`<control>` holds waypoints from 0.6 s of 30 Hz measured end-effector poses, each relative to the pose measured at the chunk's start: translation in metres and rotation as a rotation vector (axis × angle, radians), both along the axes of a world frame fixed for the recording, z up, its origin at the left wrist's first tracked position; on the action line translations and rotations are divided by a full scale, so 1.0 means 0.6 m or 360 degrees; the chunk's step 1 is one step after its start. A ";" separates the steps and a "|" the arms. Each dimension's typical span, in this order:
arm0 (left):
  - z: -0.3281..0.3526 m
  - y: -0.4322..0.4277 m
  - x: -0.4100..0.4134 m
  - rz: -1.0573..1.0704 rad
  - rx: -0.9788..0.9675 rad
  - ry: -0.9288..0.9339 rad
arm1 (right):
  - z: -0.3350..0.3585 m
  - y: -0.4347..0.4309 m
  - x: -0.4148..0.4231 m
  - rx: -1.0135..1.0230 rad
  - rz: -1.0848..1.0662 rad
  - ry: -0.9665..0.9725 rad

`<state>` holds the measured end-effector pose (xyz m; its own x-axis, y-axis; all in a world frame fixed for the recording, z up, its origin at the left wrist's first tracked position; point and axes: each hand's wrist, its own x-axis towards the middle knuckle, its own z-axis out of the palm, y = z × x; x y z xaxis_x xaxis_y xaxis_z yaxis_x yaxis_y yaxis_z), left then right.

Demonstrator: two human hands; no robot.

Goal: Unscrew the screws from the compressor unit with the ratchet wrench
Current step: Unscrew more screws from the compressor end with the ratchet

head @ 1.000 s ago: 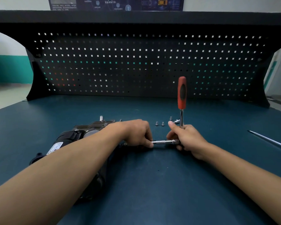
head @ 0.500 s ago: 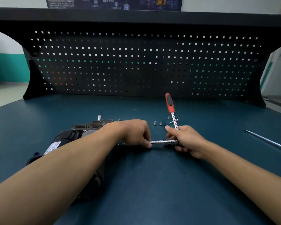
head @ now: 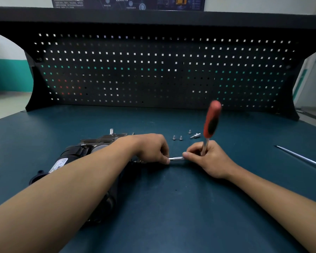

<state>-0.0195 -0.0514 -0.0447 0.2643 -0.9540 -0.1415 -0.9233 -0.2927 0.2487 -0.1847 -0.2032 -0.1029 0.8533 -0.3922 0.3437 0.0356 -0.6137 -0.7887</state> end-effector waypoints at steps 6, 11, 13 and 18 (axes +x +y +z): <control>0.003 0.001 0.000 0.0022 0.0028 0.0009 | 0.003 0.004 -0.006 -0.0484 0.0056 -0.0065; 0.003 0.001 -0.001 0.0034 0.0047 0.0020 | 0.008 0.010 -0.007 -0.0482 0.0059 -0.0089; 0.004 0.001 -0.002 0.0038 0.0062 0.0030 | 0.005 0.008 -0.006 -0.0508 0.0056 -0.0117; 0.003 0.000 -0.001 0.0049 0.0111 0.0103 | -0.001 -0.010 0.003 -0.0780 0.0083 -0.0258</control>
<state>-0.0203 -0.0515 -0.0426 0.2817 -0.9327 -0.2253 -0.8961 -0.3397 0.2857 -0.1828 -0.2093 -0.1033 0.7881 -0.1102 0.6056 0.1739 -0.9040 -0.3907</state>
